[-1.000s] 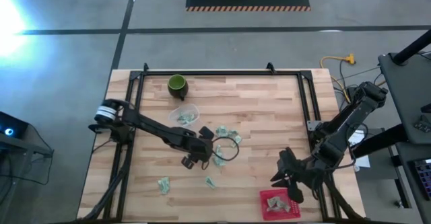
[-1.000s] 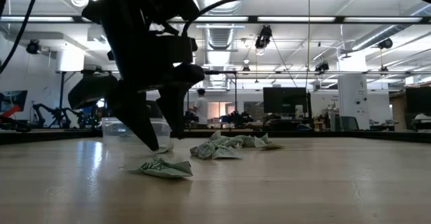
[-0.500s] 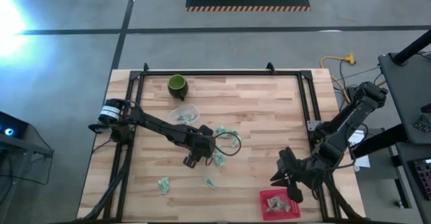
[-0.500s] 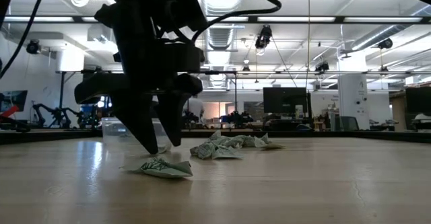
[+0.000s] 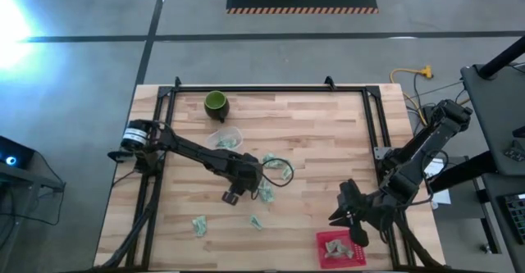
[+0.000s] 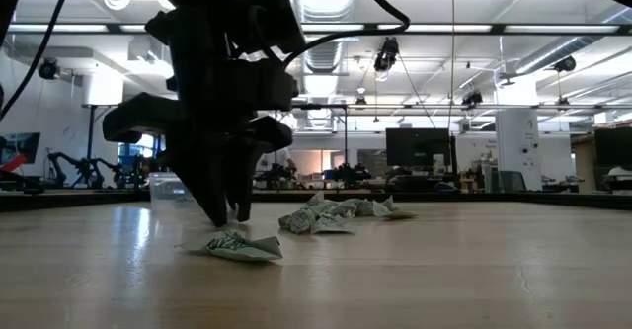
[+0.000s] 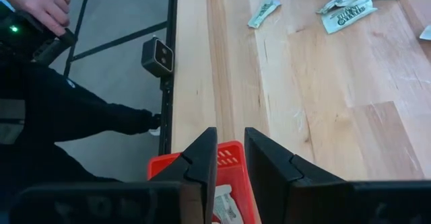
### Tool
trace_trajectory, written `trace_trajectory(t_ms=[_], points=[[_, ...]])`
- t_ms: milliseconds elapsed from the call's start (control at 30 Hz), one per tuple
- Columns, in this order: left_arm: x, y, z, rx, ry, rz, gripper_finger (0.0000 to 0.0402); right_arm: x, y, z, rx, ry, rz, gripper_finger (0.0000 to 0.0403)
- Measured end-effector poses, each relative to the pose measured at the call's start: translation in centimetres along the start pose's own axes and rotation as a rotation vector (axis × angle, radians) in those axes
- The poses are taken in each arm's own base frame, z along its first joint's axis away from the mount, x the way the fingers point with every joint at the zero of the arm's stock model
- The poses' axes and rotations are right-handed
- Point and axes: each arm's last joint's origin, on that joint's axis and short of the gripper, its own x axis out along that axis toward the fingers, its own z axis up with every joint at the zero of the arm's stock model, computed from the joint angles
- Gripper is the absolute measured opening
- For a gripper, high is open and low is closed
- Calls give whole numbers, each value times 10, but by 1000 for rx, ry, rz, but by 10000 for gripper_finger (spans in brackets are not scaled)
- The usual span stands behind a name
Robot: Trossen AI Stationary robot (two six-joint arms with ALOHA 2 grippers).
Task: Pick and place items into bin
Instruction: Put the green stevia packet into the transparent bin
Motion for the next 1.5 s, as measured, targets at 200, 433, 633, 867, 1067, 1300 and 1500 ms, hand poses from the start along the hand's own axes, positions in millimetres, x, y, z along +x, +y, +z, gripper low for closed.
trace_trajectory(t_ms=[200,433,633,867,1067,1300,1500], points=[[0,0,0,-5,1,-1,64,0,0,0,0,-6,-5,68],[-1,1,0,-27,0,8,18,0,0,0,-1,-20,-14,68],[-6,2,1,-52,-14,25,2,0,0,0,-5,-20,-15,68],[-11,3,2,-55,-26,59,1,0,0,0,-15,-19,-16,68],[-24,4,4,-82,-56,85,0,0,0,0,-17,-19,-16,68],[-60,8,12,-116,-158,203,0,0,-1,1,-28,-24,-25,68],[-95,12,8,-146,-212,355,0,0,-2,1,-34,-37,-40,68]])
